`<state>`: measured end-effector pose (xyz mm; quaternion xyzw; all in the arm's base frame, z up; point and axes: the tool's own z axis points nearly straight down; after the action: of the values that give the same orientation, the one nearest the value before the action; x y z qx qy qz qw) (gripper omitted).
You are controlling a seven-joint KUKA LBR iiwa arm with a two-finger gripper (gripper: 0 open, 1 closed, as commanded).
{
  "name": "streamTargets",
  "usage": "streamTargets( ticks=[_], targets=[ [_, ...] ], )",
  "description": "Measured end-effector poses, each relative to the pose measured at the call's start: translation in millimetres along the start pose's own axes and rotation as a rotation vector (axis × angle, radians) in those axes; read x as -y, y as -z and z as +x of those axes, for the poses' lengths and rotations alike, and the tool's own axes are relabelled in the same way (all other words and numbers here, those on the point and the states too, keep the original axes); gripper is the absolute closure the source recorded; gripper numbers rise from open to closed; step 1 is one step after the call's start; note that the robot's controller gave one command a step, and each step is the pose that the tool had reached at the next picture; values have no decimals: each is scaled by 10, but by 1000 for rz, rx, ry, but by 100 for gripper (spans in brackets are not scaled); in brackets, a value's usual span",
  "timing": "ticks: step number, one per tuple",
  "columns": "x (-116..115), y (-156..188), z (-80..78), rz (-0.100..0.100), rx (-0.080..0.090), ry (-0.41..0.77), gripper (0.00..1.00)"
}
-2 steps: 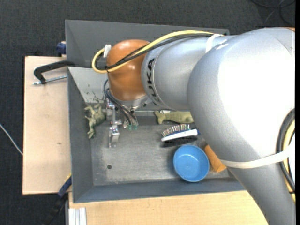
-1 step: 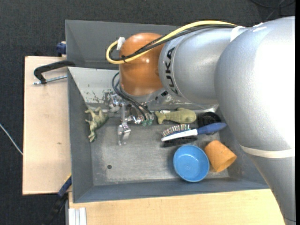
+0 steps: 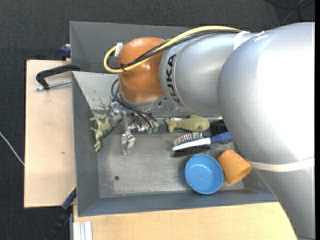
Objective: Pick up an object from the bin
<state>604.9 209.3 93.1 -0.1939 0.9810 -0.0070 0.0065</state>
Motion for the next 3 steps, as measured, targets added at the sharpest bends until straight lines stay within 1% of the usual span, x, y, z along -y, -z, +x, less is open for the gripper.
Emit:
streamTargets(
  ticks=[1,2,3],
  targets=[
    [-73,2,-16,-12,9,5,100],
    [-69,-48,52,-10,-22,7,0],
    [-143,251,-45,-15,2,471,0]
  ],
)
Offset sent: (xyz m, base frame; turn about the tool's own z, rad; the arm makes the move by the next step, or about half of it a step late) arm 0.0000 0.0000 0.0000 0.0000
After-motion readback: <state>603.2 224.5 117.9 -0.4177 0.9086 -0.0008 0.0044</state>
